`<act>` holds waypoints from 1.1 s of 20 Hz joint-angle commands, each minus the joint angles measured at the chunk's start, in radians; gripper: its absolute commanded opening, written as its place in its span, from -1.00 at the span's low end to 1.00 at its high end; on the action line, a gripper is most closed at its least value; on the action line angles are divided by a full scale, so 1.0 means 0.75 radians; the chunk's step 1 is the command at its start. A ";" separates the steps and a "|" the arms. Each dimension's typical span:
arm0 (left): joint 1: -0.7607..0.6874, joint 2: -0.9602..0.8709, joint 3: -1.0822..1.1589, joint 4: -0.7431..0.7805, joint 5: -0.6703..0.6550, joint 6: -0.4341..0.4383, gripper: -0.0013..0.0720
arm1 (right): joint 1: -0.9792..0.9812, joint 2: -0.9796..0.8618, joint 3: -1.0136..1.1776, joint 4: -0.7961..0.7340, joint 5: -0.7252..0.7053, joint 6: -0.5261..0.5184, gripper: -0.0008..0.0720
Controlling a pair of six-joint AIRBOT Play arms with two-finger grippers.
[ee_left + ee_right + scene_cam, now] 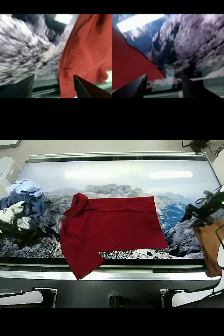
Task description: Fold the clothes and pants, and hang the long-sleeved shirts on hangers.
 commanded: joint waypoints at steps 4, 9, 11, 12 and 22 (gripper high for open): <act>-0.019 -0.018 -0.327 -0.311 0.187 0.259 0.48 | -0.016 0.066 -0.171 0.100 0.006 -0.063 0.42; -0.140 -0.034 -0.327 -0.334 0.193 0.258 0.47 | -0.016 0.066 -0.171 0.114 0.034 -0.065 0.42; -0.169 -0.034 -0.327 -0.334 0.188 0.257 0.47 | -0.016 0.066 -0.171 0.114 0.037 -0.064 0.41; -0.180 -0.034 -0.327 -0.332 0.186 0.257 0.47 | -0.016 0.066 -0.171 0.114 0.037 -0.064 0.41; -0.237 -0.024 -0.327 -0.318 0.098 0.274 -0.89 | -0.013 0.069 -0.225 0.059 0.024 -0.063 0.41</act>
